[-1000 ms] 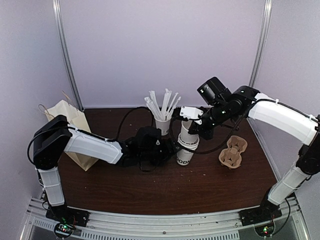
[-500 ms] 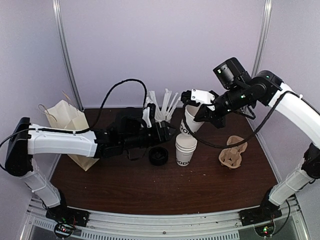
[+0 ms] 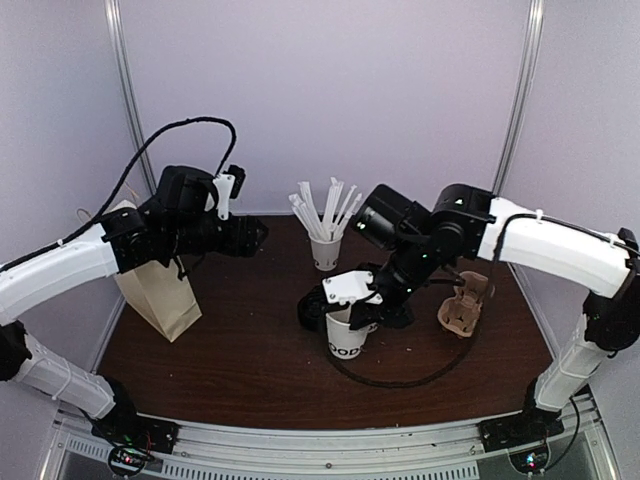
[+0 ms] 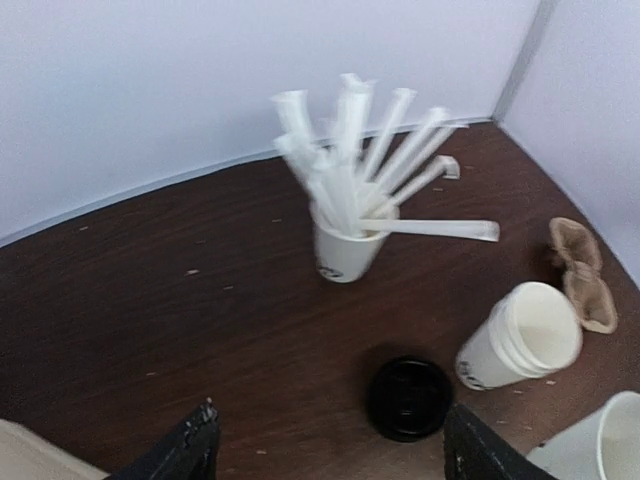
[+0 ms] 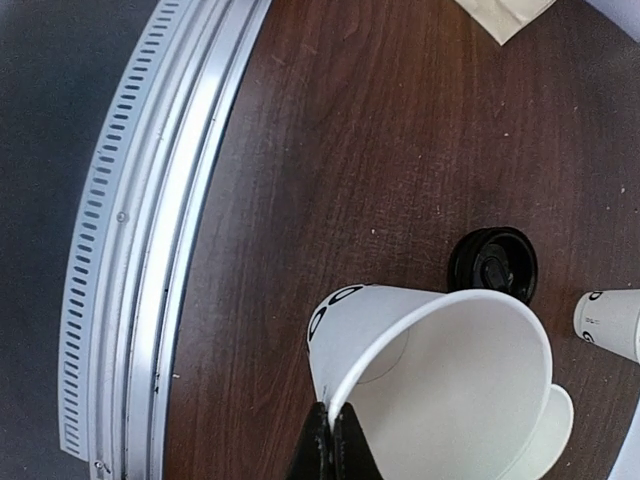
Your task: Pack the takeout coffee
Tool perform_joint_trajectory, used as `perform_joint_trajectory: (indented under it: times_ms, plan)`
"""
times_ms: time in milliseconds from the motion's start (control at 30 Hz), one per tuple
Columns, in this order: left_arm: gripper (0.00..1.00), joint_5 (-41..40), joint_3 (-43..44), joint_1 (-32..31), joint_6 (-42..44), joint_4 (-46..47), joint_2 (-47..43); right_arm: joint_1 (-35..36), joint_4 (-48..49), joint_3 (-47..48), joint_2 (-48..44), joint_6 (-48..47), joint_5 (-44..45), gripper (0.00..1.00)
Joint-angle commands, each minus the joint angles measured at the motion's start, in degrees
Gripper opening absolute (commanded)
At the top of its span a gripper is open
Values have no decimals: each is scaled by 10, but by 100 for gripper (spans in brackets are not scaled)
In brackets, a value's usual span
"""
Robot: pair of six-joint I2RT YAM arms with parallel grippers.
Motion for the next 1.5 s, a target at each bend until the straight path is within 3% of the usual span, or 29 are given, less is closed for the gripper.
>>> perform_joint_trajectory:
  times_ms: [0, 100, 300, 433, 567, 767, 1000, 1200, 1467]
  plan:
    - [78, 6, 41, 95, 82, -83, 21, 13, 73, -10, 61, 30, 69, 0]
    - [78, -34, 41, 103, 112, -86, 27, 18, 94, -10, 88, 36, 79, 0]
    - [78, 42, -8, 120, 124, -25, -6, 22, 101, -10, 120, 44, 83, 0]
    - [78, 40, -32, 126, 131, -9, -26, 22, 79, 0, 118, 40, 71, 21]
    - [78, 52, -38, 129, 134, -2, -29, 20, 40, 23, 86, 20, 49, 30]
    - [77, 69, -40, 131, 137, 1, -31, -43, 18, 103, 66, 48, 87, 22]
    - [74, 103, -62, 131, 153, 11, -55, -135, 30, 101, 78, 101, 176, 9]
    - [72, 110, -67, 131, 157, 12, -56, -181, 38, 74, 96, 134, 180, 13]
    - [72, 122, -66, 131, 149, 13, -45, -201, 24, 78, 129, 165, 95, 21]
